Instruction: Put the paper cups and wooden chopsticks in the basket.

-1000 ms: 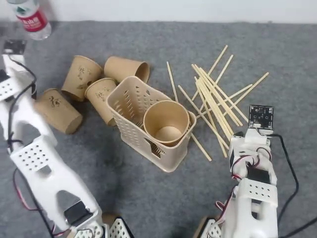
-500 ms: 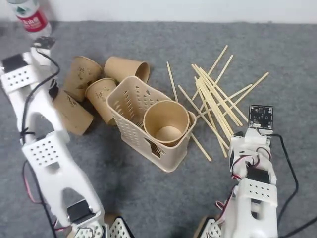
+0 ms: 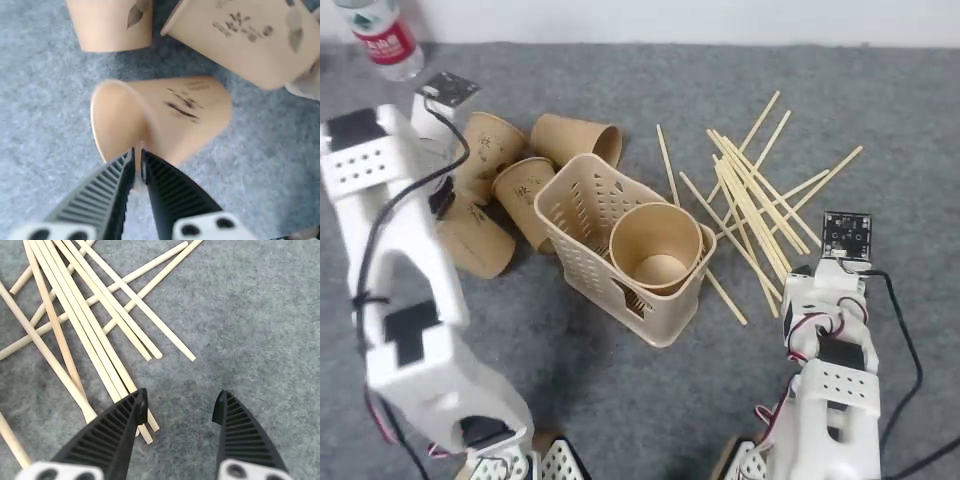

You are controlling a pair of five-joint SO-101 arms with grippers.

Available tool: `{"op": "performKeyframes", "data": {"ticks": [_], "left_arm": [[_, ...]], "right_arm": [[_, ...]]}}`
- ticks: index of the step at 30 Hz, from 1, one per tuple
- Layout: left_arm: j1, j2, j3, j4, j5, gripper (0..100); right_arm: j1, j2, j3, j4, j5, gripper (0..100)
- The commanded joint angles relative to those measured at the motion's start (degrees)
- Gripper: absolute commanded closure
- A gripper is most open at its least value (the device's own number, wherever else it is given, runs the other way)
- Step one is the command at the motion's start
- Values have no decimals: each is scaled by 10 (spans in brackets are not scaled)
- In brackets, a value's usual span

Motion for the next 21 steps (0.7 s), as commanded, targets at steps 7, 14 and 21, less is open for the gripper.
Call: {"op": "performKeyframes", "data": {"ticks": [7,14,21], "left_arm": [[33,-141,123,-7,-15,860],[-86,-171,17,-200,47,872],[-188,-10,103,-469,142,871]], "right_arm": [[-1,-13,-6,-11,-3,779],[-1,-13,-6,-8,-3,779],[-4,-13,-6,-10,-3,779]]}}
